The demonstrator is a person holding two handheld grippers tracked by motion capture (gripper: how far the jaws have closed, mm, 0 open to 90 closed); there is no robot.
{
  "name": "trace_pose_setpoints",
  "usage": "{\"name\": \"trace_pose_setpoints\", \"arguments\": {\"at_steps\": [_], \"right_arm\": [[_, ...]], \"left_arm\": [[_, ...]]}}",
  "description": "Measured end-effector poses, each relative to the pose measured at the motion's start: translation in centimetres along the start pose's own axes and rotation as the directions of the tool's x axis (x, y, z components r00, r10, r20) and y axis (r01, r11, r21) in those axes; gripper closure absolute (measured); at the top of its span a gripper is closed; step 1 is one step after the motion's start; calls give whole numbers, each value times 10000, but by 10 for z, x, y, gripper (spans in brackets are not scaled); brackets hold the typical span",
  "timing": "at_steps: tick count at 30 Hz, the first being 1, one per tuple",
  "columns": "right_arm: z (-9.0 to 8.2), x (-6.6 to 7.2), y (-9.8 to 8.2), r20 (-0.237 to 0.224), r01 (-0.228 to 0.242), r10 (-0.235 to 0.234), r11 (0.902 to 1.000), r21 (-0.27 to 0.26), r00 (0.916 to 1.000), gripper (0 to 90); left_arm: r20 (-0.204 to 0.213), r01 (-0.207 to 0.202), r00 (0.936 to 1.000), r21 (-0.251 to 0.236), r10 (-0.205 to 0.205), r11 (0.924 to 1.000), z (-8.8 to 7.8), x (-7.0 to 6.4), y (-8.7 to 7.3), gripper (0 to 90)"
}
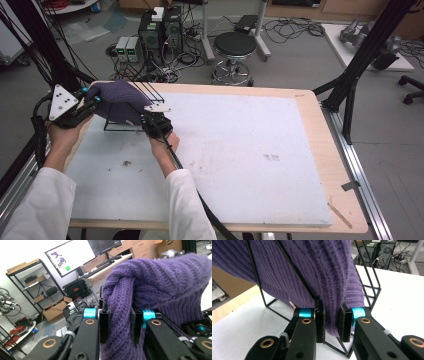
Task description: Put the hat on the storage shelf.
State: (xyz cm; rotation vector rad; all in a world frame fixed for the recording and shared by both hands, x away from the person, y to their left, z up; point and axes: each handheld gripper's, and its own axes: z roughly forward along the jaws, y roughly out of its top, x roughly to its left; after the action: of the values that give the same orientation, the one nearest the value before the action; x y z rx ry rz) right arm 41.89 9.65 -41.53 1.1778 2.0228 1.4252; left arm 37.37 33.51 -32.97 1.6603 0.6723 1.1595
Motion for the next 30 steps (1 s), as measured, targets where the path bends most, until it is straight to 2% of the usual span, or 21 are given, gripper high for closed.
{"name": "trace_pose_setpoints", "arguments": {"at_steps": [2, 4, 5, 7, 10, 12, 14, 19, 25, 30], "right_arm": [[-1, -1, 1, -88, 120, -119, 9999, 59, 9999, 751], [-3, -2, 3, -357, 36, -34, 10000, 60, 9994, 632], [-3, -2, 3, -464, -27, 29, 10000, 59, 9989, 551], [-6, -3, 6, -707, -146, 159, 9997, 181, 9974, 453], [-13, -4, 10, -737, -106, 120, 9997, 204, 9972, 343], [-20, -6, 13, -743, -179, 187, 9998, 120, 9971, 272], [-27, -8, 16, -865, -121, 114, 9999, -82, 9962, 240], [-53, -17, 25, -579, 588, -617, 9970, -505, 9964, 177], [-83, -41, 32, -363, 384, -427, 9928, -1132, 9984, 153], [-109, -63, 33, 54, 372, -368, 9878, -1515, 9993, 149]], "left_arm": [[48, 357, 9994, -147, -356, 9993, -2, 1, -1, 708], [32, 766, 9971, -343, -766, 9965, -4, 2, -2, 651], [-49, 1106, 9938, -456, -1110, 9928, -5, 3, -3, 615], [-184, 1681, 9854, -619, -1695, 9838, -8, 5, -3, 512], [-77, 2125, 9769, -789, -2137, 9740, -15, 6, -3, 433], [-11, 2275, 9735, -900, -2285, 9696, -20, 5, -4, 378], [44, 2400, 9705, -1071, -2409, 9648, -26, 3, -5, 365], [-6, 2630, 9640, -1461, -2659, 9537, -36, -3, -7, 340], [33, 2561, 9657, -1778, -2597, 9501, -43, -15, -2, 316], [258, 2532, 9672, -1800, -2528, 9505, -46, -30, 3, 332]]}}
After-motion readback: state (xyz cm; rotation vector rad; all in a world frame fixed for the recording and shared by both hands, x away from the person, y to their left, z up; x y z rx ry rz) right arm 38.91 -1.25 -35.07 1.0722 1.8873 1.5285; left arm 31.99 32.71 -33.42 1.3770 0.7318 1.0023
